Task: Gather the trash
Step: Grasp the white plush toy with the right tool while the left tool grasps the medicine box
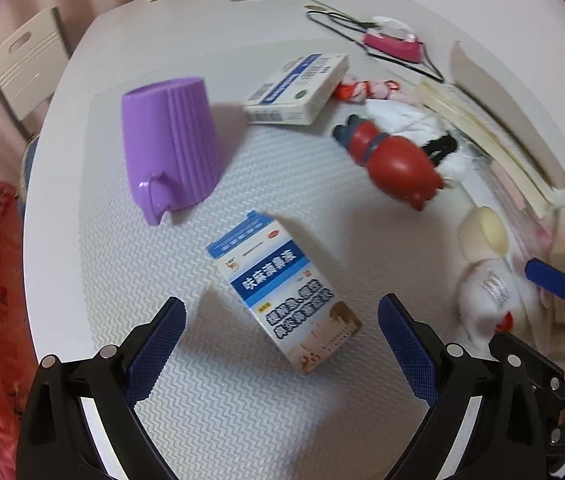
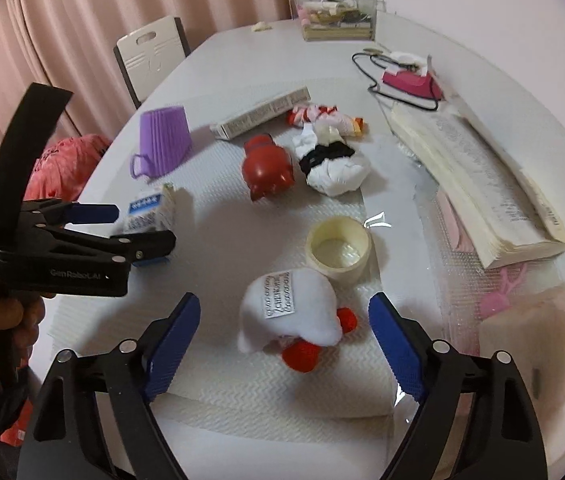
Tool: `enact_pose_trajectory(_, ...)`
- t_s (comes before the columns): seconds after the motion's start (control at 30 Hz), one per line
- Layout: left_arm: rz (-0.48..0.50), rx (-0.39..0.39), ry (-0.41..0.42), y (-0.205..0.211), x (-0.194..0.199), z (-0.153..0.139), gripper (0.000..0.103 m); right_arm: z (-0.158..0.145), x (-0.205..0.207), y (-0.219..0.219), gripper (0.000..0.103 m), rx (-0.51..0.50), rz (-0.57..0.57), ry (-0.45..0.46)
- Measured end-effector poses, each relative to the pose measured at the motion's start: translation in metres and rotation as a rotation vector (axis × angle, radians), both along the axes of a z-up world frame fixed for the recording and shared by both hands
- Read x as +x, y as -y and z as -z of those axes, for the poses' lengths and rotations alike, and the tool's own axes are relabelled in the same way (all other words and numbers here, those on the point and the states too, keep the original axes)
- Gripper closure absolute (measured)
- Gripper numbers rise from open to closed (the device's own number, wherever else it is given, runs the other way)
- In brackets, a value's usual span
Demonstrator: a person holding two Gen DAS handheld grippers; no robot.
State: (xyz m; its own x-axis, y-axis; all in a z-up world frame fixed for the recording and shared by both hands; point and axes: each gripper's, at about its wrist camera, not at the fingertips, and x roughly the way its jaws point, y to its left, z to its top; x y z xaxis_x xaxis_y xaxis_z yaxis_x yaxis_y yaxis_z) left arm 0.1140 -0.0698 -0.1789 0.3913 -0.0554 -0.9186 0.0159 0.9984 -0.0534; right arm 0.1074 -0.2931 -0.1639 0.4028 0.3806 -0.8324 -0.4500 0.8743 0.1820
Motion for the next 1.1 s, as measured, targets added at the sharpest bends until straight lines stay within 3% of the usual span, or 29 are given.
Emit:
enact_pose_trajectory(0.13,-0.052,0.009,0.004,-0.002,-0.001,0.005,0.008,0.011,0.004,-0.002,0.023,-0.004,-0.023,-0.013)
enact_pose_trajectory(0.2,-0.065,0.017,0.008,-0.001,0.000,0.006,0.018,0.015,0.006,-0.003,0.026,-0.012,-0.032,-0.021)
enact_pose_trajectory(0.3,-0.072,0.050,0.020,0.004,0.001,0.007,0.018,0.021,0.011,-0.002,0.034,-0.006,-0.032,-0.038)
enact_pose_trajectory(0.53,0.002,0.091,0.056,0.013,0.000,0.006,0.035,0.026,0.010,-0.008,0.042,-0.062,-0.083,-0.005)
enact_pose_trajectory(0.6,0.029,0.088,0.057,0.015,0.000,0.005,0.042,0.026,0.010,-0.008,0.051,-0.058,-0.094,-0.002)
enact_pose_trajectory(0.87,0.077,0.003,0.032,0.006,-0.017,-0.001,0.060,0.023,0.005,-0.007,0.059,-0.024,-0.138,-0.018)
enact_pose_trajectory(0.93,0.088,-0.042,0.026,0.002,-0.023,-0.004,0.061,0.020,0.002,-0.007,0.059,-0.014,-0.151,-0.021)
enact_pose_trajectory(1.1,0.164,-0.066,0.036,-0.001,-0.049,-0.024,0.061,0.004,-0.008,-0.009,0.059,0.029,-0.183,-0.017)
